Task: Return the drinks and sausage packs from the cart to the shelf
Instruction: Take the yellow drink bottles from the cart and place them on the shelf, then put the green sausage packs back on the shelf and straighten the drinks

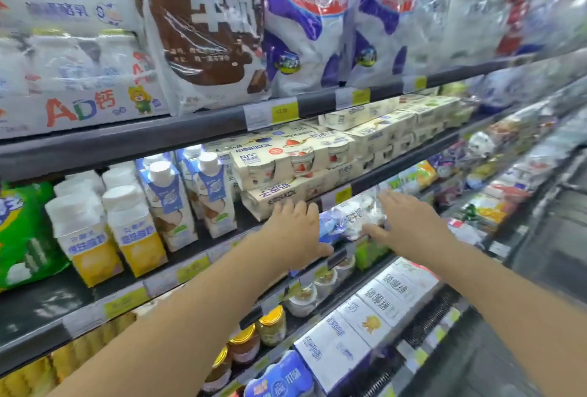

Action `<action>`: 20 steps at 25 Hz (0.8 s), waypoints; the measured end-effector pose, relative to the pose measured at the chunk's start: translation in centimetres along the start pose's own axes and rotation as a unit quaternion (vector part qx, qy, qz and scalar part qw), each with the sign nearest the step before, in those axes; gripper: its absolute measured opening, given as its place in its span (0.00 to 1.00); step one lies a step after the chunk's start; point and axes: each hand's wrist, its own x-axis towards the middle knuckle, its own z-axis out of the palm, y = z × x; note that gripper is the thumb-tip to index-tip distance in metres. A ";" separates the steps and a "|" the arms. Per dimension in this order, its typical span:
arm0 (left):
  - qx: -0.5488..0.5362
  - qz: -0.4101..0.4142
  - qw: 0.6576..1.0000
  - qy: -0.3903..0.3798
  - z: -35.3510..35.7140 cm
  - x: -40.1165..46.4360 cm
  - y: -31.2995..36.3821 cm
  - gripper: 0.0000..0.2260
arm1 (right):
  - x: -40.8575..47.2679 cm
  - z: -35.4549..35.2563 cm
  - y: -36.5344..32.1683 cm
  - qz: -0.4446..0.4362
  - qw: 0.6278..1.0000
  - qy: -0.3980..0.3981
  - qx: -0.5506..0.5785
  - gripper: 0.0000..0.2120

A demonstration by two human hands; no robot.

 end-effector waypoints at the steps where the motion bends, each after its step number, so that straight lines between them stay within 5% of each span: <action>1: -0.005 0.006 1.000 -0.019 0.3 2.2 1.4 0.40 | -0.5 0.5 2.7 0.021 1.000 -0.021 -0.003 0.38; 7: 0.024 0.081 0.995 -0.047 0.7 14.3 12.7 0.45 | -3.7 3.4 19.1 0.139 0.986 -0.096 -0.011 0.44; 20: 0.025 0.291 0.954 -0.069 2.8 33.7 50.1 0.44 | -17.3 8.7 53.7 0.403 0.899 -0.164 0.037 0.45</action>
